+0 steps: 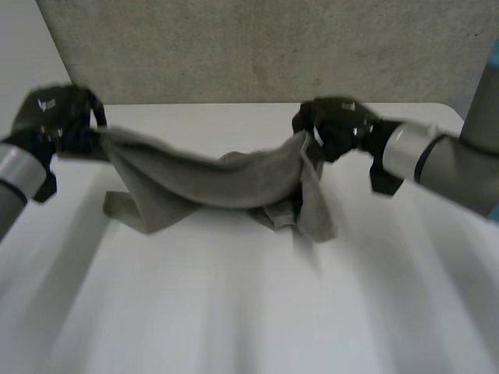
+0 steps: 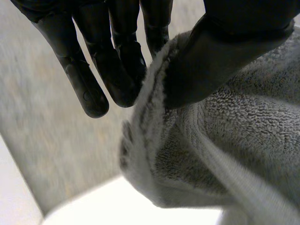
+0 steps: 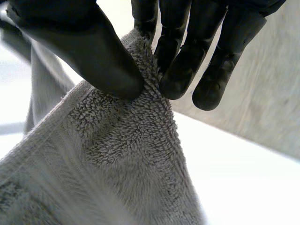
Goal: Fold the towel.
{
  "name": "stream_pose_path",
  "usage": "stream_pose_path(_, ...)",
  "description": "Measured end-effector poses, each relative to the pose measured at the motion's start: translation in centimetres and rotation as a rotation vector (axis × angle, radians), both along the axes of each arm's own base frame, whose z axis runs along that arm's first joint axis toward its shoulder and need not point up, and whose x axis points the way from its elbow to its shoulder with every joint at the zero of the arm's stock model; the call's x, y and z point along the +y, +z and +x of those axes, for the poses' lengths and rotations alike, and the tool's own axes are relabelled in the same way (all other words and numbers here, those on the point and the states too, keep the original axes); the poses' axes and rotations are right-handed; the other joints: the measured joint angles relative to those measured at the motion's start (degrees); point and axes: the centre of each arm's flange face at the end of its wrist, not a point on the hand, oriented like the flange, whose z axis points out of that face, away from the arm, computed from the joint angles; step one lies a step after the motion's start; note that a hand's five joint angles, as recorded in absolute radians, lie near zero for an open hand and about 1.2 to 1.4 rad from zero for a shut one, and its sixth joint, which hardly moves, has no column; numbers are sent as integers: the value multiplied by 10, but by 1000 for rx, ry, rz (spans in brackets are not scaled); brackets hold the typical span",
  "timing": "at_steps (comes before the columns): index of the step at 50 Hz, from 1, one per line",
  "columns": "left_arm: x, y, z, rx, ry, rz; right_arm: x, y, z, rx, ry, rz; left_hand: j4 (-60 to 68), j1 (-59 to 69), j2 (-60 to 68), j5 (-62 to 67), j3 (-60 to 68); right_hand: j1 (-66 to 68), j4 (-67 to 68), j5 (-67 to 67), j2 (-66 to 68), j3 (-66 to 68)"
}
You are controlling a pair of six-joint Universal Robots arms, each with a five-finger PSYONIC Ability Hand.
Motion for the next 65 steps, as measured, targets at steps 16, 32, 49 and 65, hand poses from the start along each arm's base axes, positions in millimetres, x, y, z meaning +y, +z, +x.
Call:
stream_pose_path(16,21,31,-15,133,-23,76,-4,7,17,456,-200,-262,0,0,0,0,0,-541,-541,-563,-536,-543)
stream_pose_path(32,28,-24,5,114,0,210,38,-34,2,337,-234,-129,0,0,0,0,0,-624,-613,-629,-603,-615)
stream_pose_path(49,21,-33,12,116,-8,239,74,-85,-54,305,-265,84,0,0,0,0,0,-620,-613,-627,-603,-616)
stream_pose_path(65,12,-47,13,118,1,286,65,-124,-101,553,-222,-49,0,0,0,0,0,-515,-510,-505,-498,-506)
